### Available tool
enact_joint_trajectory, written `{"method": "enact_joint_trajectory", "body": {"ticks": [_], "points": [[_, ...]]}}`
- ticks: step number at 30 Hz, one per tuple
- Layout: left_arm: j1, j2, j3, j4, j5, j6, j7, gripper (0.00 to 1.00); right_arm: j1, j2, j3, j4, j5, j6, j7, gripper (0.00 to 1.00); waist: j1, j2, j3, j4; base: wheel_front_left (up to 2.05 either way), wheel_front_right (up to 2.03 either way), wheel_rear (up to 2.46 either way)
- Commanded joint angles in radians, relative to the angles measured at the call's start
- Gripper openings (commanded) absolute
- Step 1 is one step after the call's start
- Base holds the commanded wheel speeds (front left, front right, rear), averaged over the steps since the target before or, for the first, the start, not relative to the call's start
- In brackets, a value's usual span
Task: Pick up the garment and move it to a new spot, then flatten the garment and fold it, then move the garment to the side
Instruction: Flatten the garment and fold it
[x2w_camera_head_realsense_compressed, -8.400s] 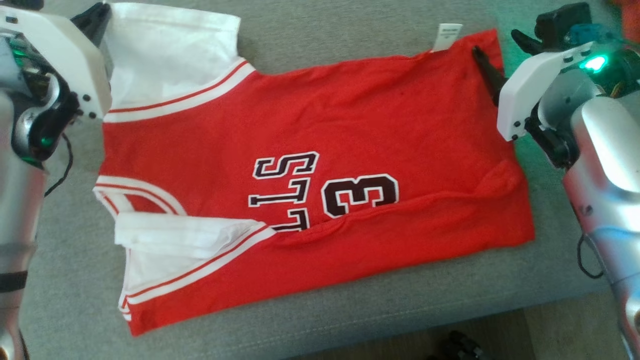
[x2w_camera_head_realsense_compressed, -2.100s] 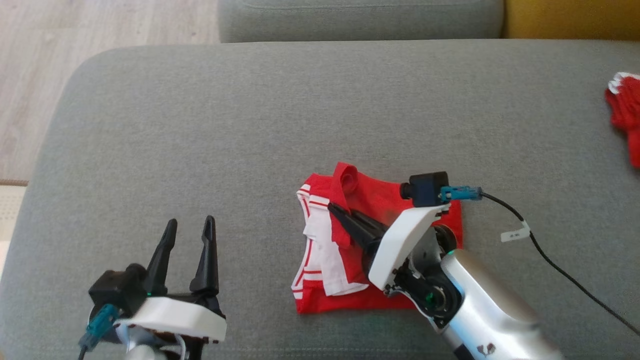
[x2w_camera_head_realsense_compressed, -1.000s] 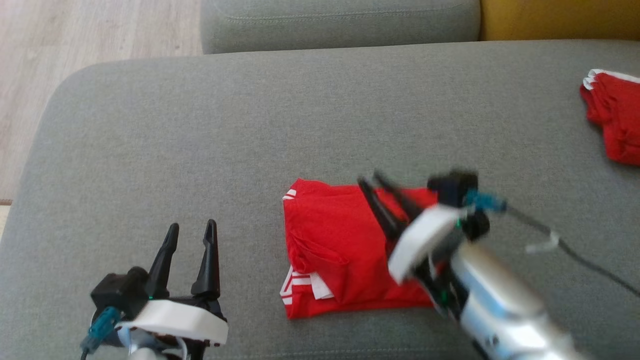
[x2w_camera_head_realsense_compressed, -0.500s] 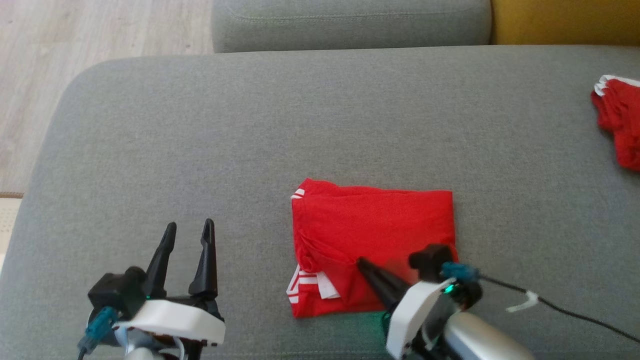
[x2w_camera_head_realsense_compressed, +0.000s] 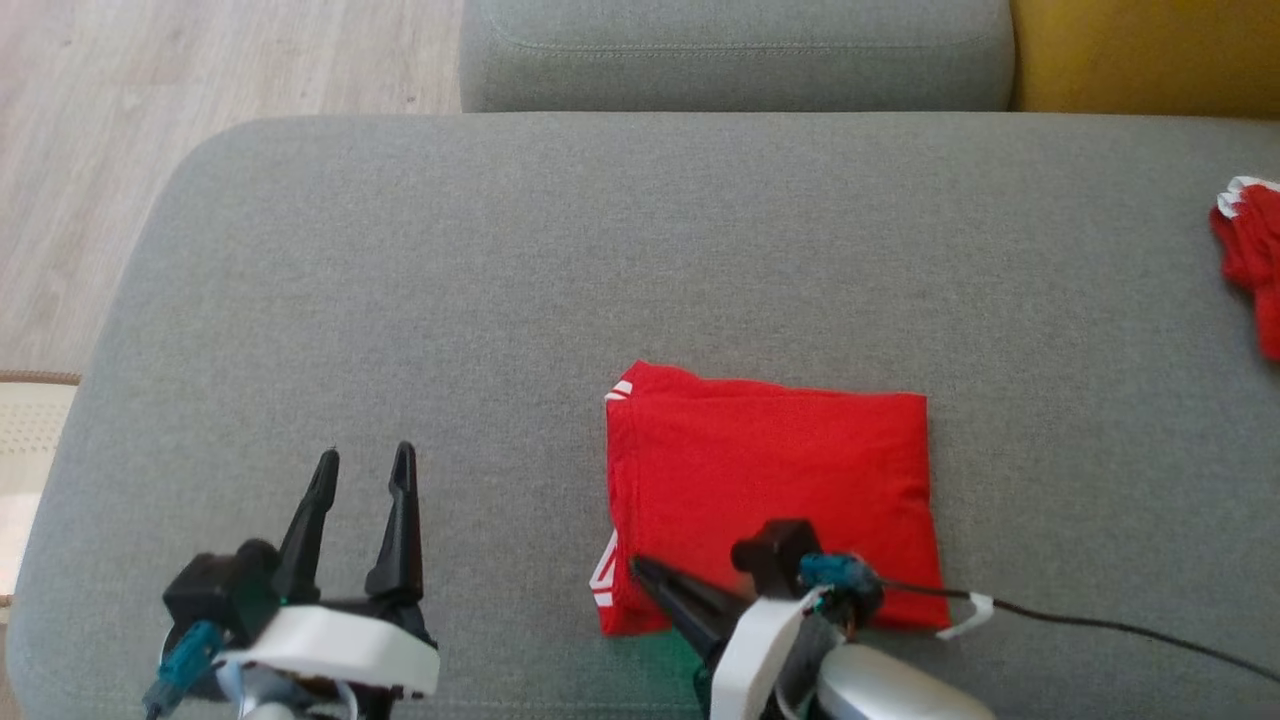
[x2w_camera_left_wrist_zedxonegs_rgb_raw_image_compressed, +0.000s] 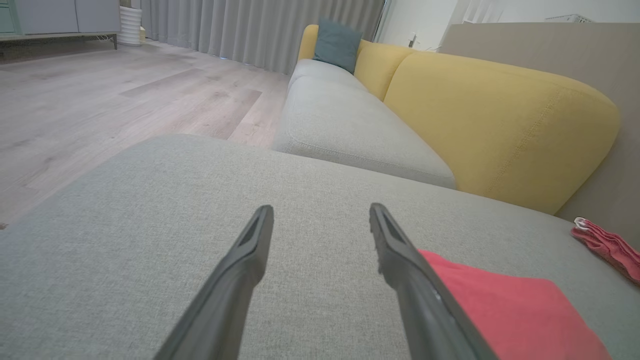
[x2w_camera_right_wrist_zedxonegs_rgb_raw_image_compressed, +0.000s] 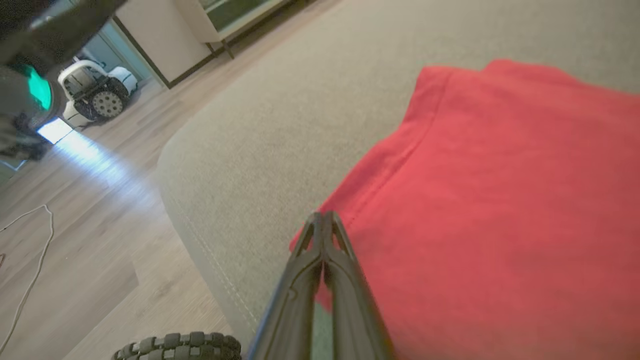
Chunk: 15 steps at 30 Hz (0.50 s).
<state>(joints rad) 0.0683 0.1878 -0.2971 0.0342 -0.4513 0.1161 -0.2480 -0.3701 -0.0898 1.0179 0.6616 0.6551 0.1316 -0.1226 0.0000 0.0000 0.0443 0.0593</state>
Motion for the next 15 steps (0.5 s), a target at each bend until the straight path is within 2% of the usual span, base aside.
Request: {"method": "enact_joint_trajectory", "body": {"ticks": [1,2,3,4,6,7,11,15], "points": [[-0.016,0.019,0.042,-0.036,-0.003,0.007,-0.006,1.0,-0.037,0.018,0.001,-0.019,0.004,-0.001,-0.028,0.0,0.0,0.0,-0.002,-0.002,0.0,0.0,0.0],[-0.014,0.02,0.044,-0.038,-0.004,0.009,-0.006,1.0,-0.043,0.014,-0.005,-0.016,0.002,-0.001,-0.049,0.06,0.0,0.0,-0.003,-0.004,0.0,0.0,0.0],[-0.011,0.021,0.046,-0.04,-0.005,0.011,-0.006,1.0,-0.049,0.01,-0.016,-0.015,0.0,-0.001,-0.067,0.33,0.0,0.0,-0.005,-0.008,0.0,0.0,0.0],[-0.009,0.021,0.048,-0.042,-0.005,0.014,-0.006,1.0,-0.054,0.006,-0.033,-0.014,-0.002,-0.001,-0.084,0.47,0.0,0.0,-0.007,-0.013,0.0,0.0,0.0],[-0.006,0.019,0.048,-0.045,-0.004,0.018,-0.007,1.0,-0.061,-0.001,-0.085,-0.017,-0.012,-0.001,-0.111,0.9,0.0,0.0,-0.009,-0.026,0.0,0.0,0.0],[-0.006,0.017,0.048,-0.047,-0.003,0.02,-0.007,1.0,-0.063,-0.005,-0.118,-0.019,-0.023,-0.001,-0.121,1.0,0.0,0.0,-0.01,-0.032,0.0,0.0,0.0],[-0.002,0.007,0.047,-0.05,0.0,0.025,-0.009,1.0,-0.047,-0.014,-0.296,-0.045,-0.095,-0.001,-0.137,1.0,0.0,0.0,-0.017,-0.066,0.0,0.0,0.0],[-0.001,-0.005,0.052,-0.047,0.01,0.03,-0.011,1.0,0.02,-0.007,-0.52,-0.161,-0.227,-0.001,-0.139,1.0,0.0,0.0,-0.023,-0.1,0.0,0.0,0.0]]}}
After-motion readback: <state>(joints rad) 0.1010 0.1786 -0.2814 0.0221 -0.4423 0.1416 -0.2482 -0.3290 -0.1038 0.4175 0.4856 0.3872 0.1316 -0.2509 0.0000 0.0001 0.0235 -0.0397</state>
